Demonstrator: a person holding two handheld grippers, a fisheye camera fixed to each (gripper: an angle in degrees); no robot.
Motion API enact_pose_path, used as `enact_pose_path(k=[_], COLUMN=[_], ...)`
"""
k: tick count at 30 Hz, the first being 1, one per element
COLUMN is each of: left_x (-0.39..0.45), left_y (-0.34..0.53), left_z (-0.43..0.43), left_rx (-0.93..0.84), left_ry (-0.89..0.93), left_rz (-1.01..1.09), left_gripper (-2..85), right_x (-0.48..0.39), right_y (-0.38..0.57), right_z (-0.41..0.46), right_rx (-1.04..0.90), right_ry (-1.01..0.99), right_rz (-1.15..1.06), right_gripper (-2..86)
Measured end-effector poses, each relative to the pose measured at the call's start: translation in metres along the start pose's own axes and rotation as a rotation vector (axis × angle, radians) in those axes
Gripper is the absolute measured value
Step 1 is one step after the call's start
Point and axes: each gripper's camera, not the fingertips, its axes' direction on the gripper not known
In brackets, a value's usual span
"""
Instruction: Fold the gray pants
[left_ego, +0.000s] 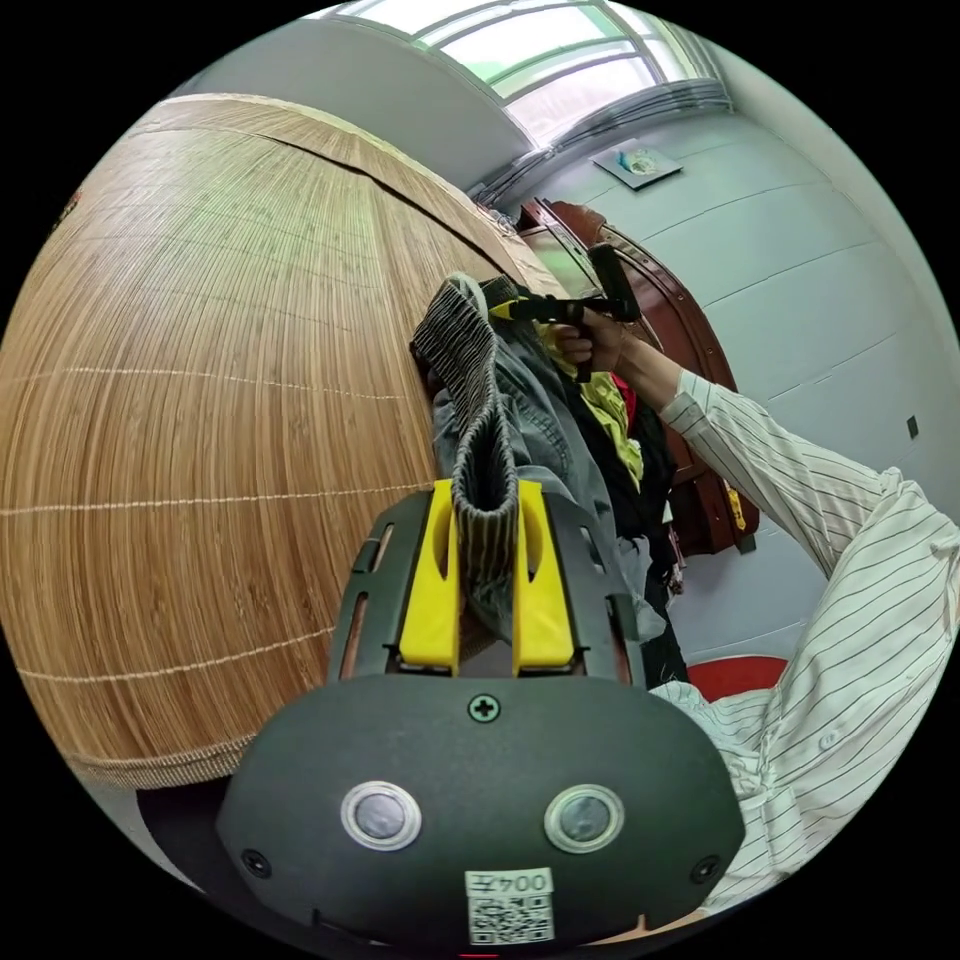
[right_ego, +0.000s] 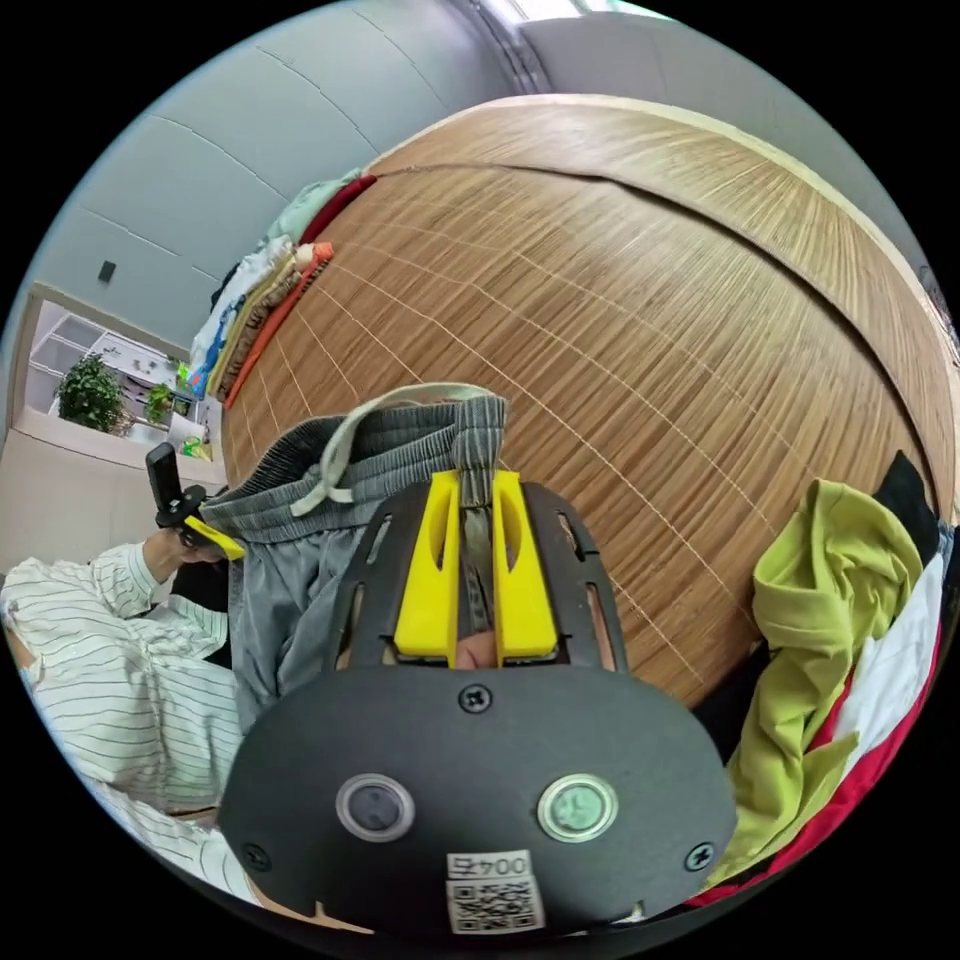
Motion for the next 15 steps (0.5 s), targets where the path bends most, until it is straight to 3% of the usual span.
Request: enact_pose_path(k=[4,9,15], left_x=[0.027,0.079,0.203], left_y=[-0.025,-0.071,-0.156], left_z=[-0.037,-0.120,-0.258], left_rx=[0.009,0.117,0.287], left_ry=[-0.118,-0.186,-0.250], left_rz=[0.066,0.153,0.370], left_gripper=[8.0,7.2,6.1], right_x=[-0.050,-0.163,-0.326], right_y=[0.038,0.104,0.186], right_z=[-0.055,-0.167,-0.312], right_rx=[0.157,0.307,0.565], right_ry=[-0.002,0.164,0.387], right_rz=[-0.064,-0.228,-0.357], right_gripper=[4.7,4.3,4.3])
